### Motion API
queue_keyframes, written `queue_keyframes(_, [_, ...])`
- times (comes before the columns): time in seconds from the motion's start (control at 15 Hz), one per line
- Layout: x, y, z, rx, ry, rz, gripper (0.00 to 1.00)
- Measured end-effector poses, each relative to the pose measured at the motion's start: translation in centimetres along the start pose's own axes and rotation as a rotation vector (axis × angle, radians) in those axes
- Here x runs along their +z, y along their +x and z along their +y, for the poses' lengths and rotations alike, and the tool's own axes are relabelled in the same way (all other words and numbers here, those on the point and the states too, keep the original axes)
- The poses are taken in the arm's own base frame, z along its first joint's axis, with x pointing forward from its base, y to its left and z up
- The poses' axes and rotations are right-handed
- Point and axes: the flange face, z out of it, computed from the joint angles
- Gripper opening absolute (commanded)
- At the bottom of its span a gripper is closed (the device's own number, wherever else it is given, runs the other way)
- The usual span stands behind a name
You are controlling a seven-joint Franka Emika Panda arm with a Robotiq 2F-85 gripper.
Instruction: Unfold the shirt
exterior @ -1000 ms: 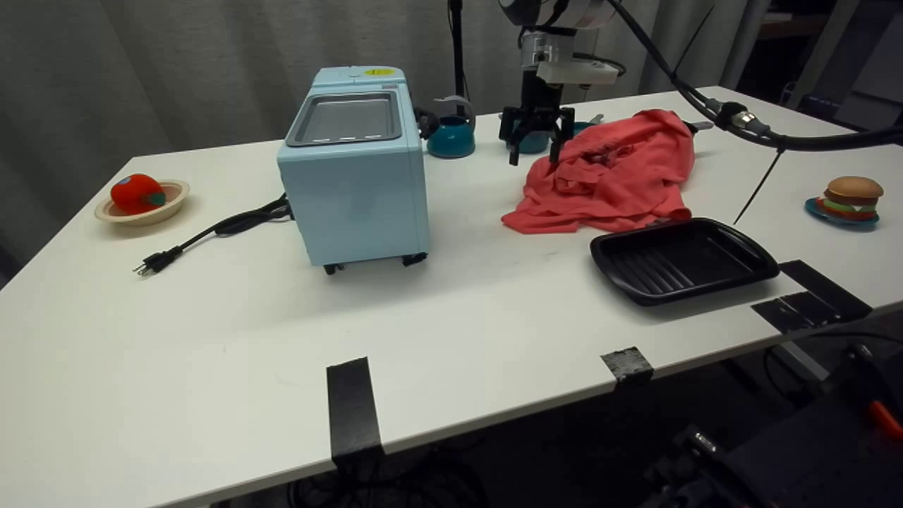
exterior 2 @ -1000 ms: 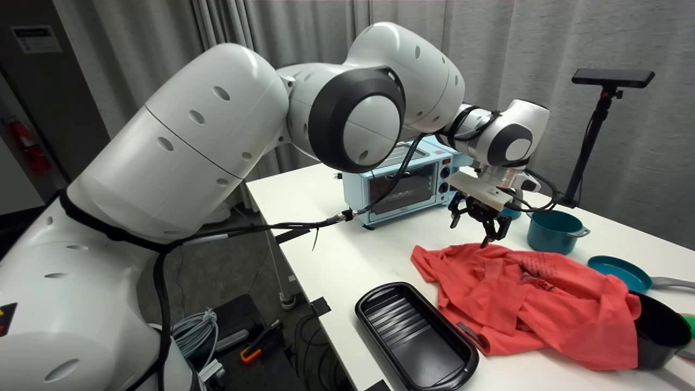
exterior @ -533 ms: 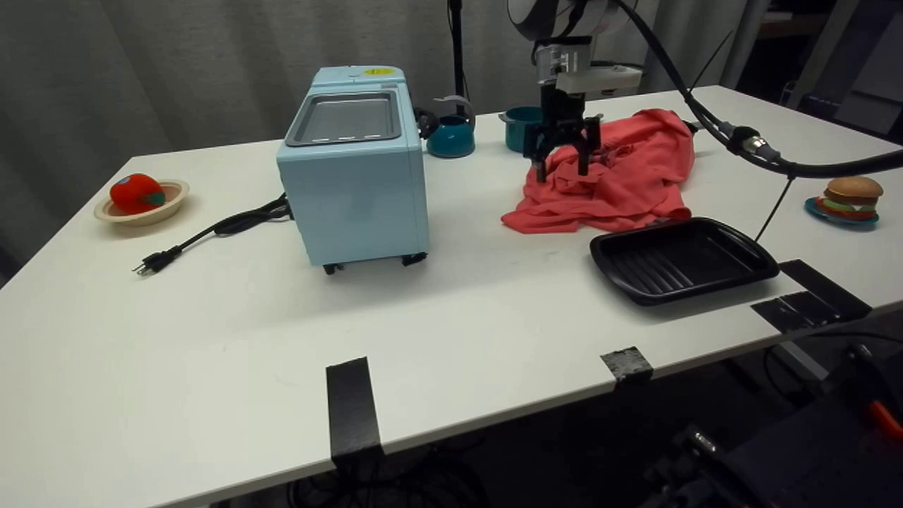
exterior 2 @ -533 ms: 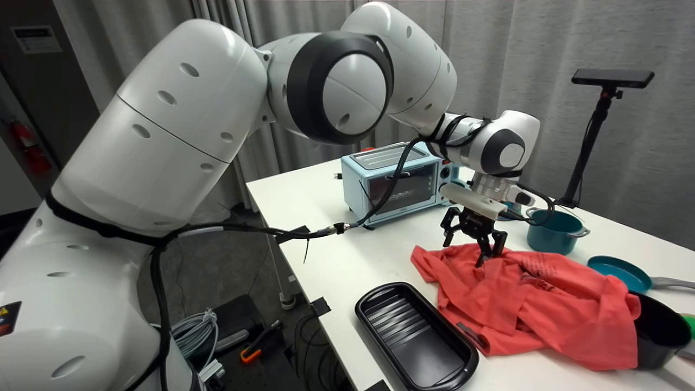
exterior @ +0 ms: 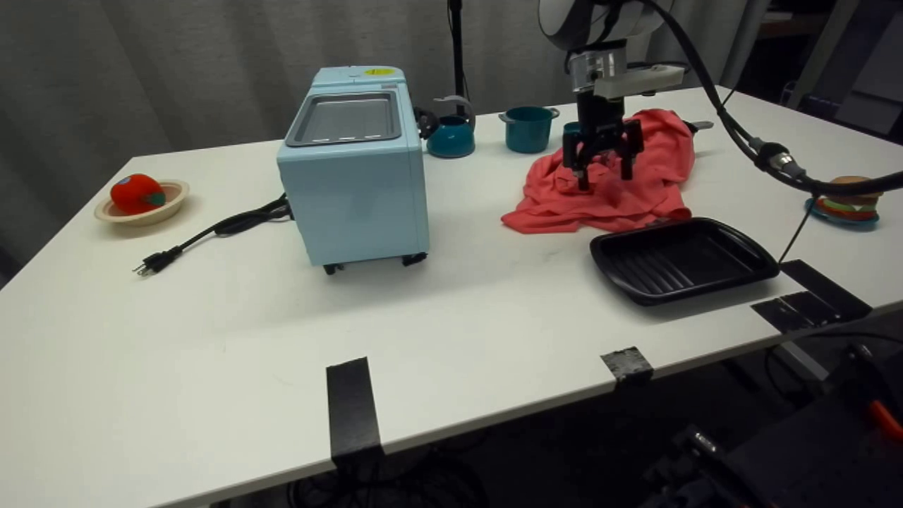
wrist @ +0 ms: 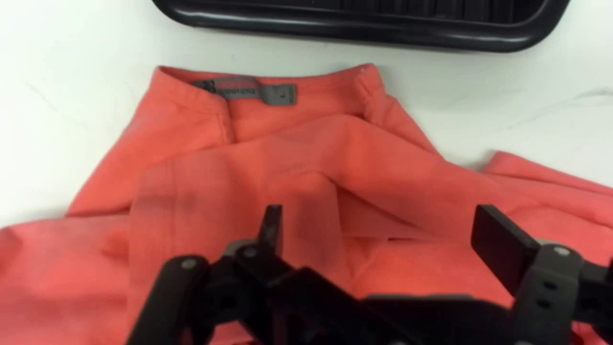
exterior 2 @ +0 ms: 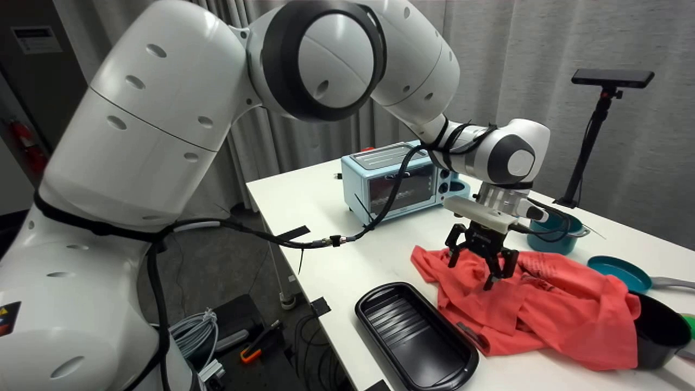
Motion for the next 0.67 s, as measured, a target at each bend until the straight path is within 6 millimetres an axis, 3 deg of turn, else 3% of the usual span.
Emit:
queue_keyframes(0.13, [0.5, -0.8, 1.0, 0.008, -0.025, -0.009, 1.00])
queue_keyframes(0.27, [1.1, -1.2, 2.0, 0.023, -0.054, -0.001, 0.89])
queue_keyframes(0.4, [1.6, -1.1, 2.8, 0.034, -0.080, 0.032, 0.85])
queue_keyframes(0.47, [1.7, -0.9, 3.1, 0.034, -0.092, 0.055, 0.79])
queue_keyframes(0.67, [1.4, -0.3, 3.2, 0.034, -0.100, 0.122, 0.46])
